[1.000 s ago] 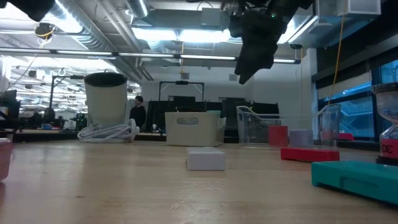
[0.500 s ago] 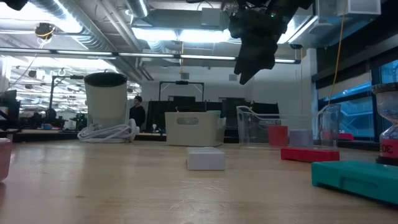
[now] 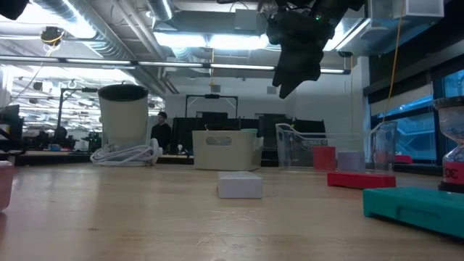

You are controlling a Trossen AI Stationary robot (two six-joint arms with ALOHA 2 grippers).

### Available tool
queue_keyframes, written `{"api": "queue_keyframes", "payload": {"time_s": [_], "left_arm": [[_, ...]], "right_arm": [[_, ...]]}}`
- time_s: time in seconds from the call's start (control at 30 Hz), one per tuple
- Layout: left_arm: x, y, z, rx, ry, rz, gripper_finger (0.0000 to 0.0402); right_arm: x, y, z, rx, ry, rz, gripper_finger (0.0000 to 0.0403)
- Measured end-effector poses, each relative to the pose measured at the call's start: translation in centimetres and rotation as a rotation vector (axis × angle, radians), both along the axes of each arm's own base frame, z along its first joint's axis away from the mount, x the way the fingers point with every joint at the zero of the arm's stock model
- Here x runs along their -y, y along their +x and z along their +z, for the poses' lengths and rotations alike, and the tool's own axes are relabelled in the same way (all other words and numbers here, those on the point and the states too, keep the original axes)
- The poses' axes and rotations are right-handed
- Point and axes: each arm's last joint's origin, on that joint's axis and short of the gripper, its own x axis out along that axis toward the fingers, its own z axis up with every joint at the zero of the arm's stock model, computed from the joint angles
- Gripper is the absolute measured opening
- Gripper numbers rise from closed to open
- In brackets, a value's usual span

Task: Pick & Place Office items
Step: Put the blue hourglass into the gray bin

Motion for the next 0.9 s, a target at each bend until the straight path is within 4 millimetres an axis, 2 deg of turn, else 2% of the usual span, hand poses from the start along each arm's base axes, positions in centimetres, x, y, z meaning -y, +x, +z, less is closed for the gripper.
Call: {"api": "queue_keyframes", "payload": {"time_s": [0.6, 0.73, 0.9], "left_arm": [[0.7, 0.6, -1.7, -0.062, 0.062, -0.058, 0.0276], [0.7, 0.6, -1.7, -0.062, 0.062, -0.058, 0.0260], [0.7, 0.6, -1.7, -0.064, 0.061, -0.058, 0.0220]], "right_arm": [[0.0, 0.0, 0.0, 0.004, -0.001, 0.001, 0.0334], [0.0, 0.0, 0.0, 0.004, -0.001, 0.001, 0.0334], [0.0, 0.0, 0.0, 0.004, -0.001, 0.001, 0.0334]]}}
